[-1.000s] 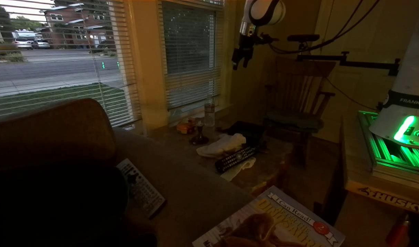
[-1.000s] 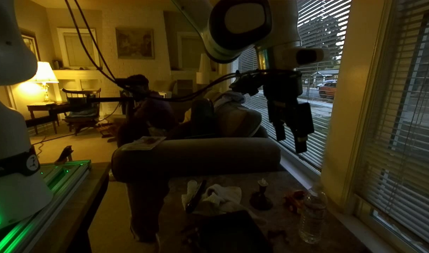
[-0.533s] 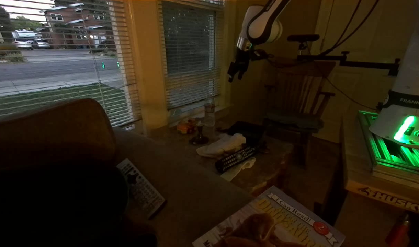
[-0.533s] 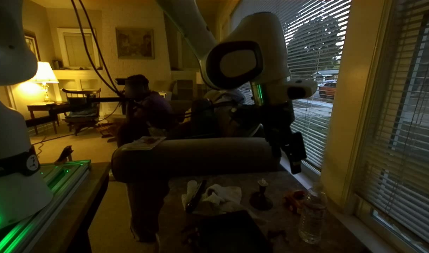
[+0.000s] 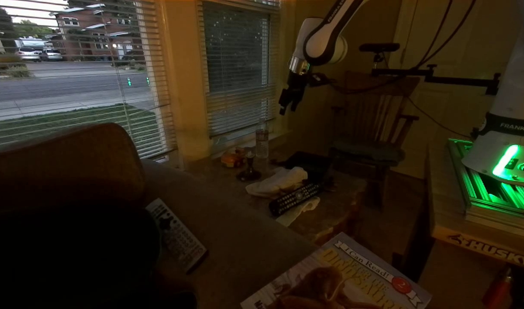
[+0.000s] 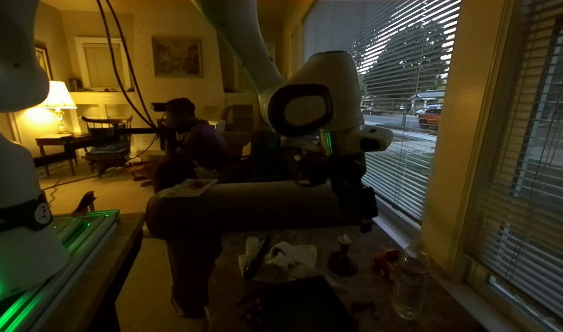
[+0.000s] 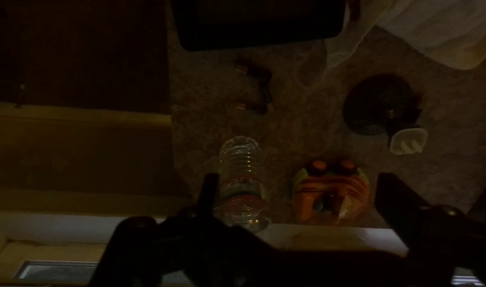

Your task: Put the black object in the black box.

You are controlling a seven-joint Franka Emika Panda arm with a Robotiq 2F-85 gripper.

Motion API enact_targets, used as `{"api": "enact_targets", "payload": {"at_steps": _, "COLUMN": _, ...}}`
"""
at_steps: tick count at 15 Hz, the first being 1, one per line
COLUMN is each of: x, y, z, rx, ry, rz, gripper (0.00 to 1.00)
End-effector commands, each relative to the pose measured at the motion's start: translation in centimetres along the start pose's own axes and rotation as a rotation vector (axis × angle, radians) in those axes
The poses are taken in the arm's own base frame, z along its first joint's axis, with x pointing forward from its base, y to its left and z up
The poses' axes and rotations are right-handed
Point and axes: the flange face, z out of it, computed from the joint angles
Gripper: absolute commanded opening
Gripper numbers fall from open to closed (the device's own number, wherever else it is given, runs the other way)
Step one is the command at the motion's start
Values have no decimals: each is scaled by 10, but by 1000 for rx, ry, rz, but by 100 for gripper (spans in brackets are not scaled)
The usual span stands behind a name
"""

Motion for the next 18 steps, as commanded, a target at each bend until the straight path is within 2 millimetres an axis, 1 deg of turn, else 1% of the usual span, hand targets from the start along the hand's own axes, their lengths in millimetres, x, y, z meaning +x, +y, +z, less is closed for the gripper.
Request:
{"api": "enact_targets", "payload": {"at_steps": 1, "x": -1, "y": -1, "z": 13, "rx": 58, "ry": -18, "rz": -57, "gripper": 100}}
{"api": "enact_targets", "payload": {"at_steps": 5, "x": -7, "y": 9, "z": 39, "rx": 83, "ry": -30, "rz": -122, "gripper": 100}}
{"api": "enact_targets", "payload": {"at_steps": 9, "x": -9, "y": 19, "z": 68, "rx": 72, "ry": -29, "rz": -173, "gripper": 100}}
{"api": "enact_targets", "payload": {"at_steps": 11, "x": -9, "y": 20, "z": 83, "rx": 48, "ry": 13, "rz": -198, "gripper": 100}}
{"api": "enact_targets", "payload": {"at_steps": 14, "x": -8, "y": 13, "z": 103, "rx": 34, "ry": 68, "rz": -223, "gripper": 100}}
{"api": "enact_targets", "payload": {"at_steps": 15, "x": -9, "y": 11, "z": 113, "rx": 28, "ry": 74, "rz": -248, "gripper": 100}}
{"api": "enact_targets", "payload": {"at_steps": 18, "x": -12, "y": 7, "z": 136, "rx": 35, "ry": 25, "rz": -290, "gripper": 100}}
